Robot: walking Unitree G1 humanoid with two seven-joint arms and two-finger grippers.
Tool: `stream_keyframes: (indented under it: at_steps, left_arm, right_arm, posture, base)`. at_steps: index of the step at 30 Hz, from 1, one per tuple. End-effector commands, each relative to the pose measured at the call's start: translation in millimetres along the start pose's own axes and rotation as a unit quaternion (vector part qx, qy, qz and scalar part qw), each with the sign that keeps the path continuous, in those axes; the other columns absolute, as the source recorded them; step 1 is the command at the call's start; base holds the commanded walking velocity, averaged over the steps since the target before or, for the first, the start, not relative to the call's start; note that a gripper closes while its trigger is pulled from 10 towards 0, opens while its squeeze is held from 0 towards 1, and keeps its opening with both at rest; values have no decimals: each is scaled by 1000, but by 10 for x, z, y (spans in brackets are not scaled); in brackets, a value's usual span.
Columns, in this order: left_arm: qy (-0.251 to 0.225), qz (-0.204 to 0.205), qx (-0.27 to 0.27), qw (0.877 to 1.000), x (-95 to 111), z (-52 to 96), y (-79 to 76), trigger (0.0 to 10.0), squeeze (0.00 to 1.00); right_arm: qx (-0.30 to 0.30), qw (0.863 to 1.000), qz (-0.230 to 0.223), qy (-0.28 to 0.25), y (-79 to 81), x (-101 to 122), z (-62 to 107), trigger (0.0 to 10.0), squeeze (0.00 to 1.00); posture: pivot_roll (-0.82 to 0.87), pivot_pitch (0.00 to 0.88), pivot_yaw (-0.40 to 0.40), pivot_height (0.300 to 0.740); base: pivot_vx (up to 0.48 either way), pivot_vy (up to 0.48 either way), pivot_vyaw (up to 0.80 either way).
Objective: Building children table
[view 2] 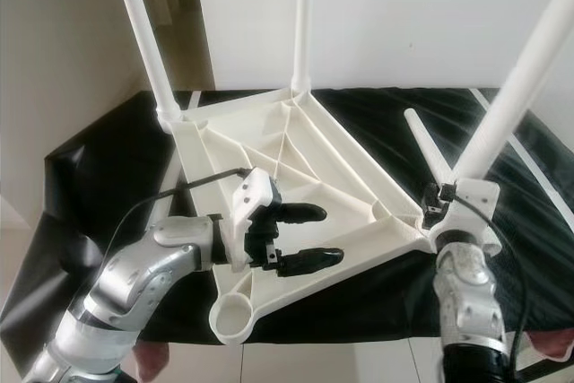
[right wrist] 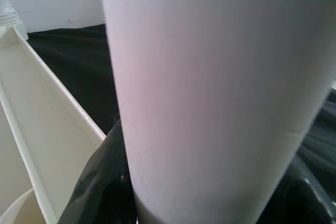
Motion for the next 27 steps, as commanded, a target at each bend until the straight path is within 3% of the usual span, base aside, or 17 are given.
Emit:
stream_keyframes:
  at_steps: [1, 10, 11, 17, 22, 27]
  left_arm:
    - [1, 4, -1, 1000, -5, 7, -18, 10000, 0]
    - [-1, 5, -4, 1000, -4, -1, -33, 10000, 0]
    - [-3, 6, -3, 1000, -2, -3, -34, 10000, 0]
    - [-5, 8, -2, 1000, 1, -14, -42, 10000, 0]
    - [-5, 10, -4, 1000, 3, -3, -62, 10000, 0]
    - [-2, 9, -5, 1000, 2, 20, -50, 10000, 0]
  right_arm:
    - [-31, 992, 1, 123, -72, -599, 172, 10000, 0]
    - [-106, 988, -36, 107, 139, -527, 241, 10000, 0]
    - [-155, 980, -64, 107, 190, -511, 303, 10000, 0]
    - [-236, 962, -100, 93, 257, -473, 399, 10000, 0]
    - [-234, 958, -123, 109, 316, -520, 427, 10000, 0]
    - [-218, 967, -96, 90, 322, -444, 427, 10000, 0]
  posture:
    - [-30, 0, 33, 740]
    - [-28, 0, 28, 740]
    - [-28, 0, 28, 740]
    - [-24, 0, 15, 740]
    - [-17, 0, 20, 740]
    - [-21, 0, 34, 740]
  base:
    - [0, 0, 0]
    - [0, 0, 0]
    - [0, 0, 0]
    - [0, 0, 0]
    - [0, 0, 0]
    - [0, 0, 0]
Point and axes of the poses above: a point about 5 cm out from each wrist's last joint towards the gripper, its own z axis pointing back from the gripper into the wrist, its own x axis along the axis of the wrist's last joint, y = z × x, the point moved 3 cm from there along -z, pointing out of the wrist towards the gripper, and after that the axes turned 7 degrees about -z, right-handed, at the moved point
